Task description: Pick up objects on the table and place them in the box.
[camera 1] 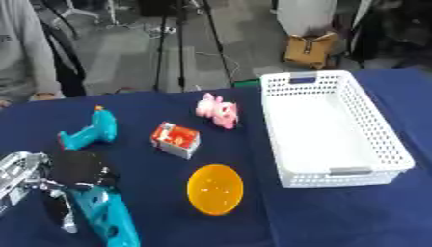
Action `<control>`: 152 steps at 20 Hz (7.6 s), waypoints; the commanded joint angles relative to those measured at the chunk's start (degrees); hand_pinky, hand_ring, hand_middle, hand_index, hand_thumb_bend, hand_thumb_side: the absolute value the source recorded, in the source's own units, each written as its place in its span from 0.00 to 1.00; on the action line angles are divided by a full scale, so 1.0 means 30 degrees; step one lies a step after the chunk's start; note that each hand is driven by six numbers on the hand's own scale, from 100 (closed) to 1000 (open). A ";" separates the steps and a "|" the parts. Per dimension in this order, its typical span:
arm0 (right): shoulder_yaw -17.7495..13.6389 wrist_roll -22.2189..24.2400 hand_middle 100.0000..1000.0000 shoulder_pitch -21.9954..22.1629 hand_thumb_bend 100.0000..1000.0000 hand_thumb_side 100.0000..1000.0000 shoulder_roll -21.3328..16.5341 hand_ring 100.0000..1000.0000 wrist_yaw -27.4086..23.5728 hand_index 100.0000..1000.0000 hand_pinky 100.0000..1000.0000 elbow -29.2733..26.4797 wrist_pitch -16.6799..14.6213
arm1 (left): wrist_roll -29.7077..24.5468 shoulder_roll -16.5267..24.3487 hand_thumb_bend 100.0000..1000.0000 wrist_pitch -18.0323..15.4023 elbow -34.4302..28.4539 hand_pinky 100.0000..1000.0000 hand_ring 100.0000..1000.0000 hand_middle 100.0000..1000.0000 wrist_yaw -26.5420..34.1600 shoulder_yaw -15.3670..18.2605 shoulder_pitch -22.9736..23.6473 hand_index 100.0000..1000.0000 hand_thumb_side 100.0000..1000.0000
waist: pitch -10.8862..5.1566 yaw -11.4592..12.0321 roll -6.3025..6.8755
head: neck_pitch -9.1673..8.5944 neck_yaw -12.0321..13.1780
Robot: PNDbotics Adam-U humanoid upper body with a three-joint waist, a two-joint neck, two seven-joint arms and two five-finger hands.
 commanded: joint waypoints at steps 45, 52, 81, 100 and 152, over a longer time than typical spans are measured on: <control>-0.0139 0.0088 0.57 -0.0301 0.05 0.53 -0.0079 0.49 -0.0119 0.78 0.42 -0.0084 -0.0024 | 0.0739 -0.0187 0.33 0.0123 0.0718 0.40 0.40 0.42 -0.0274 0.0720 -0.0363 0.55 0.03 | -0.0137 -0.0013 -0.0147 | 0.0536 -0.0071; -0.0173 0.0065 0.57 -0.0303 0.05 0.53 -0.0115 0.49 -0.0101 0.78 0.42 -0.0093 -0.0018 | -0.1130 0.1107 0.32 0.1428 -0.0637 0.41 0.41 0.43 0.1929 0.1308 -0.0446 0.56 0.05 | -0.0149 -0.0006 -0.0092 | 0.0449 -0.0128; -0.0068 0.0222 0.57 -0.0136 0.04 0.53 -0.0042 0.49 -0.0172 0.78 0.42 0.0079 -0.0020 | -0.9883 -0.1326 0.11 0.5886 -0.0509 0.18 0.20 0.24 0.9917 0.1617 -0.6094 0.37 0.00 | -0.0526 -0.0424 -0.0062 | 0.0186 -0.0222; 0.0713 0.0964 0.57 -0.1209 0.04 0.54 0.0501 0.49 -0.0654 0.78 0.42 0.0011 -0.0103 | -0.5968 -0.7787 0.39 0.7276 -0.0578 0.26 0.27 0.29 0.4251 0.3084 -0.9525 0.41 0.00 | -0.0228 -0.2729 -0.0052 | -0.0995 0.0422; 0.1081 0.1815 0.56 -0.2115 0.03 0.54 0.1465 0.48 -0.1063 0.78 0.42 -0.0178 0.0117 | 1.3536 -0.7841 0.43 1.1945 0.1829 0.66 0.79 0.90 1.1591 0.7138 -0.7215 0.87 0.83 | 0.0667 -0.4612 0.0153 | -0.2443 0.0797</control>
